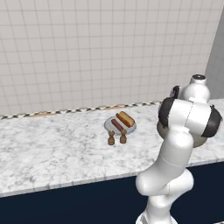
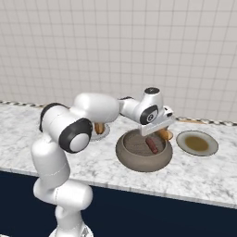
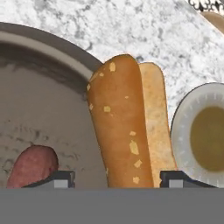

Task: Place one bun and one sausage from the bowl on each plate.

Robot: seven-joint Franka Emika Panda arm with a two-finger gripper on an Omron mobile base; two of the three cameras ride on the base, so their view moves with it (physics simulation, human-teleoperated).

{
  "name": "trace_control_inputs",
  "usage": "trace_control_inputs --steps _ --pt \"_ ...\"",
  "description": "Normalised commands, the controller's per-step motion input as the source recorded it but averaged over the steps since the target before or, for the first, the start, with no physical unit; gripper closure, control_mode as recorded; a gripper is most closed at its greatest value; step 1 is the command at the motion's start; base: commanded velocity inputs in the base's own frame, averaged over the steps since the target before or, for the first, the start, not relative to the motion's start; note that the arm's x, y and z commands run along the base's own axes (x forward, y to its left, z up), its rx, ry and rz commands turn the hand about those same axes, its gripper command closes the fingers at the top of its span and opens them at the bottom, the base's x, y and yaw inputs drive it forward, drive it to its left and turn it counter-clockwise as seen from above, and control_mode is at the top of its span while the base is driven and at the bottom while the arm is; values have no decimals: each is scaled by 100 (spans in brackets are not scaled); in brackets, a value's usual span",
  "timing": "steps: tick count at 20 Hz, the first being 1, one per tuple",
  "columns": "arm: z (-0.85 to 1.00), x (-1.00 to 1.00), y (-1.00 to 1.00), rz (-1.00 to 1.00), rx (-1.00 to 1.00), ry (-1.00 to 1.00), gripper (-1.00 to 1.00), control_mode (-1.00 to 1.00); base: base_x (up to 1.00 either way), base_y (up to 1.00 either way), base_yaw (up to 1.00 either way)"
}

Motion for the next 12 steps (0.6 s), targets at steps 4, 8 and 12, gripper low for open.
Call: trace_control_inputs --steps 4,8,12 --pt "1 -36 5 -1 0 -5 100 -100 0 0 0" --pt "33 -13 12 0 0 -10 100 -100 0 0 0" --pt "65 -1 26 0 0 -10 100 -100 0 0 0"
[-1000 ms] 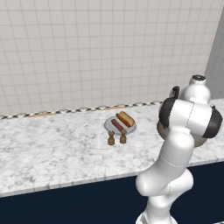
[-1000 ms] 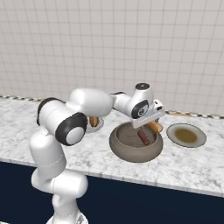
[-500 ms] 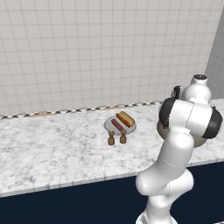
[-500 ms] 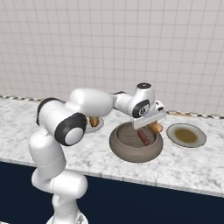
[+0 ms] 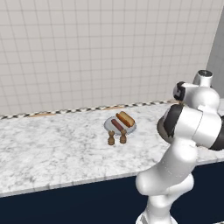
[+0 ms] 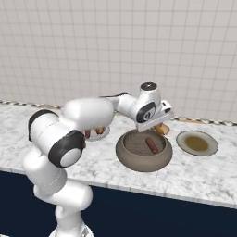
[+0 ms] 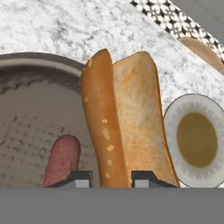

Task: Place one bun and one sausage from the bowl on each plate.

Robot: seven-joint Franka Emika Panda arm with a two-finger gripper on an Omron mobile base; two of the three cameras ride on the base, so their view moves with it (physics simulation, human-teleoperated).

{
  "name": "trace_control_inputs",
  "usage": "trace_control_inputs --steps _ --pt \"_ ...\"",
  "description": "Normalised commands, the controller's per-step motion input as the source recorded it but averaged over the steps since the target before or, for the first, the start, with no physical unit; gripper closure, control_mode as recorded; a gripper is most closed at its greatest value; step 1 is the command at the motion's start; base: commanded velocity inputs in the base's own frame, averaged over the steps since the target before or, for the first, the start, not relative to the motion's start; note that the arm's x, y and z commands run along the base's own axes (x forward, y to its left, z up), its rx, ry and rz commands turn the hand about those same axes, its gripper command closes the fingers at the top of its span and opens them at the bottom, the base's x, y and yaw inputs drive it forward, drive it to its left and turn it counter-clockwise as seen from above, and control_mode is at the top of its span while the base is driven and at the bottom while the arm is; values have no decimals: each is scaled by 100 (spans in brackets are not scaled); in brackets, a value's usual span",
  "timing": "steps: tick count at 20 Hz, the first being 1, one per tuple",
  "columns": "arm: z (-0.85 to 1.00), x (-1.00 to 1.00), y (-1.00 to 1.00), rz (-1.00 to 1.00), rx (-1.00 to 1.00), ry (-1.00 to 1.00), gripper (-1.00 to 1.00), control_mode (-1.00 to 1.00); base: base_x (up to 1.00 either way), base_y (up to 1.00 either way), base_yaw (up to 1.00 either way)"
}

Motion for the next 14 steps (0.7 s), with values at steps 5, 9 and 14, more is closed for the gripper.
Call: trace_control_inputs --steps 5,9,14 --pt "61 -37 49 0 12 -1 100 -100 0 0 0" --pt "55 -89 51 0 24 5 100 -100 0 0 0" --pt "26 -100 74 2 -2 0 100 -100 0 0 0"
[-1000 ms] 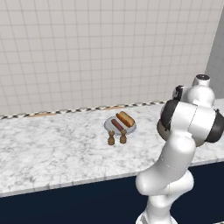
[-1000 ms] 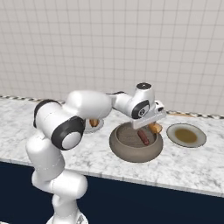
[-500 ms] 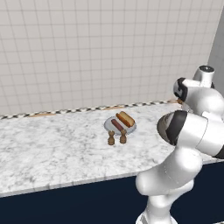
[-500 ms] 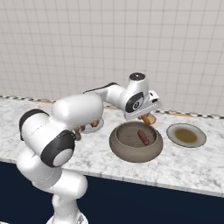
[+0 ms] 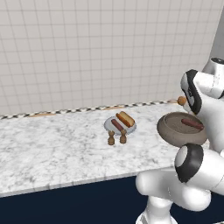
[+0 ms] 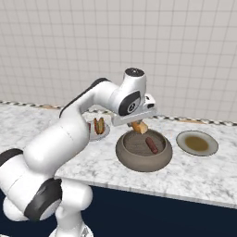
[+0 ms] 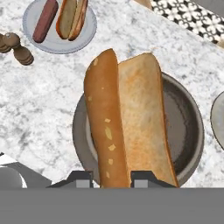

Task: Place one bun and one sausage from the bowl on each plate.

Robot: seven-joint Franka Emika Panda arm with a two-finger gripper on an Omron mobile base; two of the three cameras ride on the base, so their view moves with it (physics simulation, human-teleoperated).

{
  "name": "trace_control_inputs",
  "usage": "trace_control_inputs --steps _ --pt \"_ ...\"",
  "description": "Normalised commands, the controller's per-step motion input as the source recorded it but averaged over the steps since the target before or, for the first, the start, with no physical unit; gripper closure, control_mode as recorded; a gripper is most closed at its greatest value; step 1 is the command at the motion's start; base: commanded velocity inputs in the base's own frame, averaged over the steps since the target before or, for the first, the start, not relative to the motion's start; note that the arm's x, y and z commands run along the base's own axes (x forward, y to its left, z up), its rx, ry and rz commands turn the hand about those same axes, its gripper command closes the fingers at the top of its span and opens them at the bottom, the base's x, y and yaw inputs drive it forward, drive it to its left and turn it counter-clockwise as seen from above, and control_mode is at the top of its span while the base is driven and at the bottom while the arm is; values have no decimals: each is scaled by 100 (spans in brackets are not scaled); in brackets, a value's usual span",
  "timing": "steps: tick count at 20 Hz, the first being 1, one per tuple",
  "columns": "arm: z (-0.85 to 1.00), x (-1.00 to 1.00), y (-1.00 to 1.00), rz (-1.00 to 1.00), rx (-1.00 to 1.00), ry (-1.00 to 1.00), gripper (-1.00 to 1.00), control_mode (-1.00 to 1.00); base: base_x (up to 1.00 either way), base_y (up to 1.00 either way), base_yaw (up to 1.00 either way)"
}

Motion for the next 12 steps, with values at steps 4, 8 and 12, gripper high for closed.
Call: trace_control_inputs --steps 4,8,12 --pt "0 -75 68 2 -9 2 100 -100 0 0 0" --pt "0 -29 15 2 -3 0 100 -100 0 0 0" --pt "0 0 0 0 0 0 100 -100 0 0 0"
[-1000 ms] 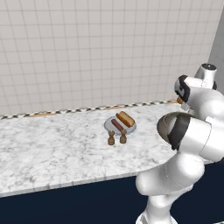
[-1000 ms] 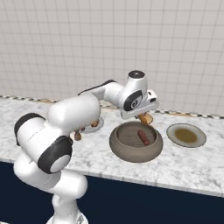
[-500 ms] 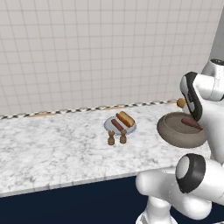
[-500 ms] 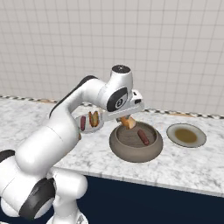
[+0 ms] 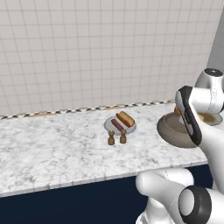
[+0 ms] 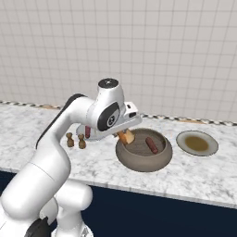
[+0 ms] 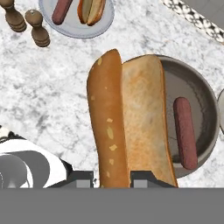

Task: Place one bun and one sausage from the bowl on each plate.

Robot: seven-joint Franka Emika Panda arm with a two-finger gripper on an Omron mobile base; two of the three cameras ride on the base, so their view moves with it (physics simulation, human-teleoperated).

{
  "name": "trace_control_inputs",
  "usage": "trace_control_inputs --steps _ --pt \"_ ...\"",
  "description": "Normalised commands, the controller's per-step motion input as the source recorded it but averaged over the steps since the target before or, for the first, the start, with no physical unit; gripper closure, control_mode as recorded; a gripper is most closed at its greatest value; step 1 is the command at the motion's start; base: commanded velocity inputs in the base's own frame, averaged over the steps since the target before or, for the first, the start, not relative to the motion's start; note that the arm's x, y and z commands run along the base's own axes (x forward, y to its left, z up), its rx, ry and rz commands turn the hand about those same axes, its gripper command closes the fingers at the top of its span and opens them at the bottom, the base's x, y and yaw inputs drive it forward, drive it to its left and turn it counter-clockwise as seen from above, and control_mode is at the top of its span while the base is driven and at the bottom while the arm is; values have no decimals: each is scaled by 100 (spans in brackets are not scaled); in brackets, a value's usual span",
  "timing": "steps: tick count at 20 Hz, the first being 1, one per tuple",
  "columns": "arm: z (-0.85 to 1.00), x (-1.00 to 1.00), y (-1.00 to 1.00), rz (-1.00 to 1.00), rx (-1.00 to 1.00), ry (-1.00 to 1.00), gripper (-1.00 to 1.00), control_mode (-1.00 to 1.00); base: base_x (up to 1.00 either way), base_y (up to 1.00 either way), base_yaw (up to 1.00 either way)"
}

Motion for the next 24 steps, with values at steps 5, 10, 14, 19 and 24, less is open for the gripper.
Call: trace_control_inputs --steps 5,10,14,19,24 --pt "0 0 0 0 0 0 100 -100 0 0 0" --pt "-1 0 0 0 0 -1 100 100 0 -5 0" --pt "0 0 0 0 0 0 100 100 0 -69 0" --pt "0 0 0 0 0 0 100 100 0 -87 -4" --pt "0 0 0 0 0 0 100 100 0 -80 -8"
